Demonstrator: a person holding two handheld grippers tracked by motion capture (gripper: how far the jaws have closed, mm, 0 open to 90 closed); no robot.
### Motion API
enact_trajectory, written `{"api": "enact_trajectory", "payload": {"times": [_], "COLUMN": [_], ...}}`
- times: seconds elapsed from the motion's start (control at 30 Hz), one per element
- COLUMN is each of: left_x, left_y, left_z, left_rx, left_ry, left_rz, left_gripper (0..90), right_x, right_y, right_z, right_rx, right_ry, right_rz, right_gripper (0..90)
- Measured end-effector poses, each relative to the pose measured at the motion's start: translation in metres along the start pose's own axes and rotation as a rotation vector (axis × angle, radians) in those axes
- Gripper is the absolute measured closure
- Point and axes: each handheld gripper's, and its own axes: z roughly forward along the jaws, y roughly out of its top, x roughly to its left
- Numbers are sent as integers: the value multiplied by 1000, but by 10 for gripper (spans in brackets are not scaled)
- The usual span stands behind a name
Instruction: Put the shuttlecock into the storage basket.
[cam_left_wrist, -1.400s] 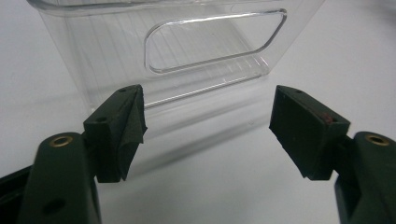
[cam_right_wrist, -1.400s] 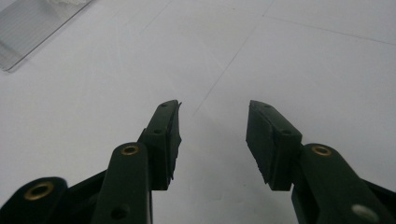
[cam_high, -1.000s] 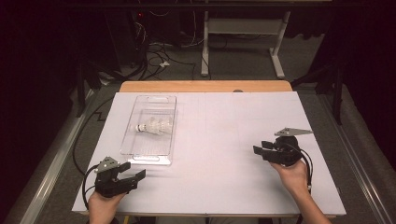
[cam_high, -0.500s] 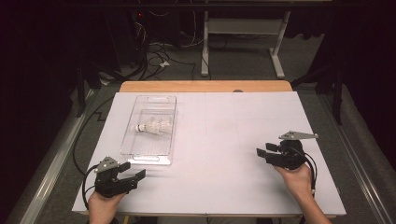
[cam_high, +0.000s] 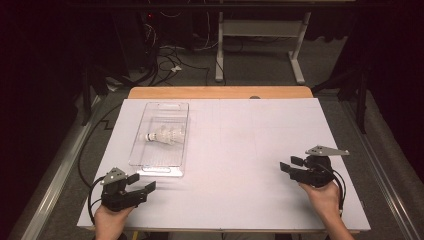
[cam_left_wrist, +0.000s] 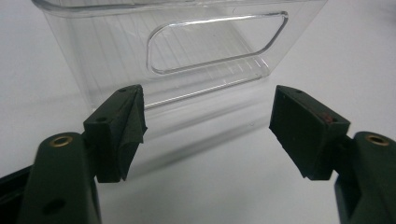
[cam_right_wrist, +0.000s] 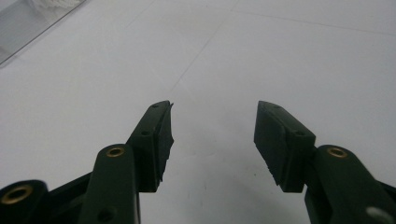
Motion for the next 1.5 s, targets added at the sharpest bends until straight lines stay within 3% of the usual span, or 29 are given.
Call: {"api": "enact_trajectory", "payload": {"times": [1.5], "left_x": [0], "left_y": [0], "left_z": [-1], "left_rx": [-7], "left_ry": [6], "left_rz": [-2], "left_gripper": [277], "right_x": [-3], "right_y": [-44], "right_z": [-22], "right_rx": [-90], "right_ry": [-27], "right_rz": [22], "right_gripper": [352]}}
